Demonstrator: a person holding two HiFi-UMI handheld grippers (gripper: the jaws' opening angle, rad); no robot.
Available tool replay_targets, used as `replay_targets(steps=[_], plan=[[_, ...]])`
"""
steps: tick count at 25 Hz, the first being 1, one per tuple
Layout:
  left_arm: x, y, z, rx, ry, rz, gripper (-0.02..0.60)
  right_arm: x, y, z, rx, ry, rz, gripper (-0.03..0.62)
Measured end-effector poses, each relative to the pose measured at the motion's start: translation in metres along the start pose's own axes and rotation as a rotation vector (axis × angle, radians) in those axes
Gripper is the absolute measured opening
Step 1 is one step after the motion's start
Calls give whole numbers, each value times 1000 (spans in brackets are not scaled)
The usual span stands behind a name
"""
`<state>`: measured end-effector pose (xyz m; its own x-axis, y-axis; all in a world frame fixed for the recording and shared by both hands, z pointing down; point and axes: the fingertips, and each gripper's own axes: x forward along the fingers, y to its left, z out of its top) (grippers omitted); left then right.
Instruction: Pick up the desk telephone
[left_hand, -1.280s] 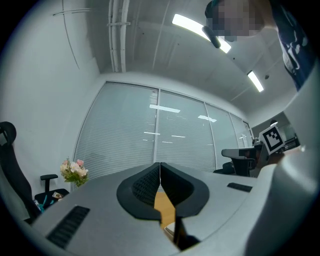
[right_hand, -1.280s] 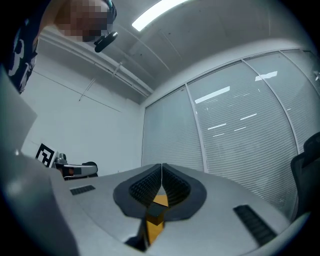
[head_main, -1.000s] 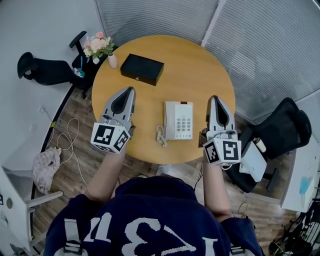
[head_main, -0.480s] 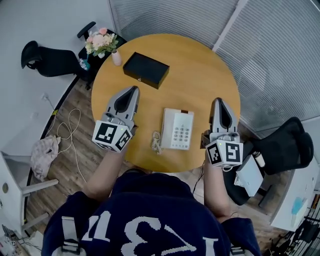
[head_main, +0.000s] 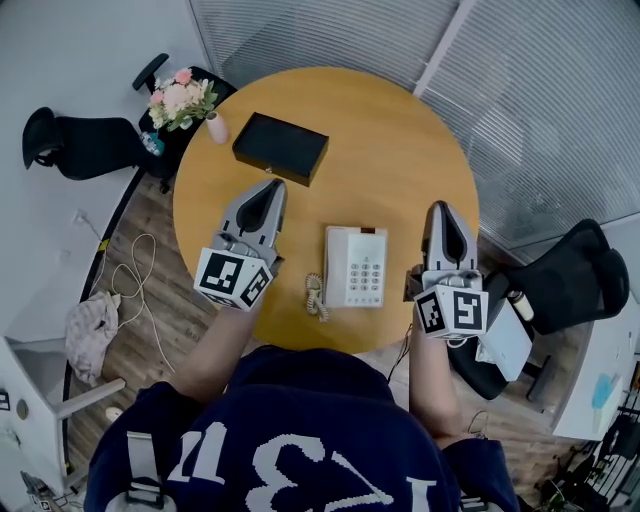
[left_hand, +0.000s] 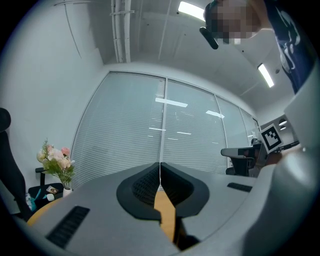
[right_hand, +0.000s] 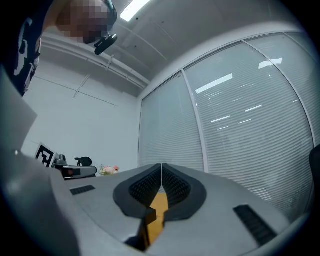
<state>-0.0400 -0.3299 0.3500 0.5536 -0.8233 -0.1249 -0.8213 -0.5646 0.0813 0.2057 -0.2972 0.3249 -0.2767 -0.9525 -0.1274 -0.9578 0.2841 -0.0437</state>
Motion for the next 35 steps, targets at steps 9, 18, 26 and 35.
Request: replay_targets(steps=[9,18,26,35], plan=[[6,-9,-70,-95,131,-51,17,-9,-16,-64,1,154,-47,29],[-5,-23,-157,-273,311,-58,18,-21,-21,-168,32,387,-15,29],[-26,-56,-251,-579,597,-188,244,-49,-21,-260,155,638,82,39],[-47,-82,-299,-837,735,-260,275,-83,-7,-325,437,844,248,221]])
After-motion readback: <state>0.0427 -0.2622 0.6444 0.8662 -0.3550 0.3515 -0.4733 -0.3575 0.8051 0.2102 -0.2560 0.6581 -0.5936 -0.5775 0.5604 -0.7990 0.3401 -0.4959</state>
